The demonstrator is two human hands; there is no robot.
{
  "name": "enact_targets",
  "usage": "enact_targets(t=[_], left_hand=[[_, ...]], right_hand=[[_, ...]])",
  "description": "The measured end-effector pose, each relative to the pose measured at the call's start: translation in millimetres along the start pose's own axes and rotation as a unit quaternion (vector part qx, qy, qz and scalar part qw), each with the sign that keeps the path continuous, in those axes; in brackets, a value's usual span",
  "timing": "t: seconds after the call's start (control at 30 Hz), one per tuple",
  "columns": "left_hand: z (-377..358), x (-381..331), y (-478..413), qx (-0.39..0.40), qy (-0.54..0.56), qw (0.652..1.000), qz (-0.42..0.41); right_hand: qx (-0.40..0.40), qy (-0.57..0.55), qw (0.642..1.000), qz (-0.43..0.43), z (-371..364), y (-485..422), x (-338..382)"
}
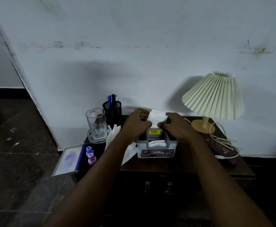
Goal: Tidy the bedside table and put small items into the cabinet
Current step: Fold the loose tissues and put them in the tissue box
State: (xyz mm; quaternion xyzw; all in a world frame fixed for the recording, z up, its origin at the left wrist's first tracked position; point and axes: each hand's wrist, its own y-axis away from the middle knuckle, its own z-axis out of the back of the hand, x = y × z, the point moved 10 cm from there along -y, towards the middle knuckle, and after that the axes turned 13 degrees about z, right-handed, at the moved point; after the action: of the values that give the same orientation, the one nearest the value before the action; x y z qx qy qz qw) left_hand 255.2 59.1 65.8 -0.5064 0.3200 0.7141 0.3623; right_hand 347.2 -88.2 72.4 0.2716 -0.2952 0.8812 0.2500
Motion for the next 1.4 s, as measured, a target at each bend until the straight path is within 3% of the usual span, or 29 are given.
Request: enact_targets(t=[0.17,0.37,0.47,0.6,0.8,1.0,1.13,1.23,1.4], left_hand=[[8.4,4.9,-4.3,-0.023,0.039,0.999,0.004],[1.9,27.7,-8.8,0.031,0.164,0.980,0.107],[-1.0,33.9,-10.2,0.028,0.206,0.970,0.126],[5.1,31.2,-14.4,-0.030,0.180,0.978,0.099],[7.7,28.4,-13.9,-0.055,0.153,0.984,0.077],[30.0,16.1,-3.2,0.008,0.135,0.987,0.083],[87.8,-9.5,15.3,-0.058,0.031,0.998,0.016],[113.6,-21.2,34.7,-0.140,-0.247,0.959,-0.021],[78.5,21.0,56.2,0.013,-0.470,0.882,0.031]], right_hand=[[-0.051,-0.036,0.998,-0.017,1.0,-2.0,-6.7],[-0.104,-0.110,0.988,-0.008,6.6,-0.8,-4.7],[-0.115,-0.076,0.990,-0.013,9.3,-0.4,-4.1],[-0.091,0.007,0.995,-0.027,7.5,-1.1,-2.9],[-0.044,0.055,0.996,-0.047,2.9,0.0,-2.7],[-0.101,0.040,0.993,-0.055,24.8,4.9,6.4],[-0.148,0.068,0.987,-0.007,54.6,10.6,37.0],[-0.154,0.077,0.984,0.034,63.1,17.8,65.9],[-0.118,0.071,0.988,0.074,47.5,32.7,99.8]])
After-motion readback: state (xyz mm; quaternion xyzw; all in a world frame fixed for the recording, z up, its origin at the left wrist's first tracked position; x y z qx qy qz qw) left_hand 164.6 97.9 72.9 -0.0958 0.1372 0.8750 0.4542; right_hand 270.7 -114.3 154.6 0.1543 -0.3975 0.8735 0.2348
